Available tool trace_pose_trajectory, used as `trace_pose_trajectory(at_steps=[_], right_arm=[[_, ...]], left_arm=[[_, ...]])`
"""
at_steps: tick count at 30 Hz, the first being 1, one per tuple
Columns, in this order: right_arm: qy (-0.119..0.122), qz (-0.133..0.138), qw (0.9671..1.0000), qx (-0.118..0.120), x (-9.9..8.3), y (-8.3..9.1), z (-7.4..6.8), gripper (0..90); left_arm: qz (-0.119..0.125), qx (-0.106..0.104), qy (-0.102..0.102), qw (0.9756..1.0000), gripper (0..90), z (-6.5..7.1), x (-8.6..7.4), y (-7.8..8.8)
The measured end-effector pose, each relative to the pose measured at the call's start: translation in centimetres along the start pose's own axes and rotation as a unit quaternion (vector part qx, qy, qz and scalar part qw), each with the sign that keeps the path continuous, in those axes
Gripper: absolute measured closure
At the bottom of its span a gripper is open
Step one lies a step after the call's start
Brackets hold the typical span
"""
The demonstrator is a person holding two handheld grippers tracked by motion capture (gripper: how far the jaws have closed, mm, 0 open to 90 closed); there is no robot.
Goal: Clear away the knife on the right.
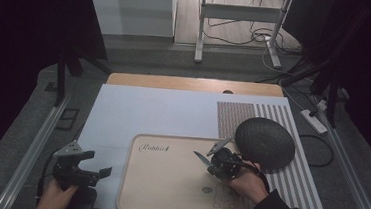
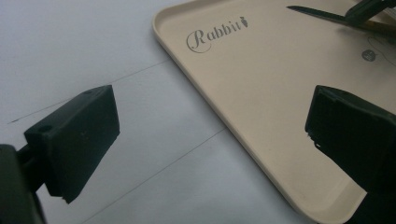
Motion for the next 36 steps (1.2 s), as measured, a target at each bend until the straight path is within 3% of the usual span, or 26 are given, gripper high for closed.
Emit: trace_pose_trajectory(at_steps=[5,16,24,29,36], right_arm=[[-0.012,-0.011,0.9999,0.006,-0.5,-0.6,0.9,89.4],[-0.076,-0.008,0.9971,-0.004,-3.8,1.3,3.7,89.4],[-0.098,-0.006,0.9952,-0.008,-5.1,2.1,4.7,89.4],[-0.092,-0.010,0.9956,-0.014,-5.0,2.0,4.5,88.6],[-0.074,0.048,0.9955,-0.035,-3.7,3.2,4.0,60.2]], left_arm=[[0.001,0.000,0.000,1.0000,3.0,0.0,0.0,0.0],[-0.002,0.002,-0.004,1.0000,3.0,0.1,0.0,0.0],[-0.002,0.002,-0.004,1.0000,3.1,0.1,0.0,0.0],[-0.003,0.003,-0.005,1.0000,3.1,0.1,0.0,0.0],[-0.005,0.005,-0.005,1.0000,3.1,0.1,0.0,-0.1]])
Point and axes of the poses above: each handheld gripper's, and its own axes: y roughly backward along the jaws, x roughly out of its top, z roughly to its right, the point moved 4 cm from there along -y, roughly forward along the jaws
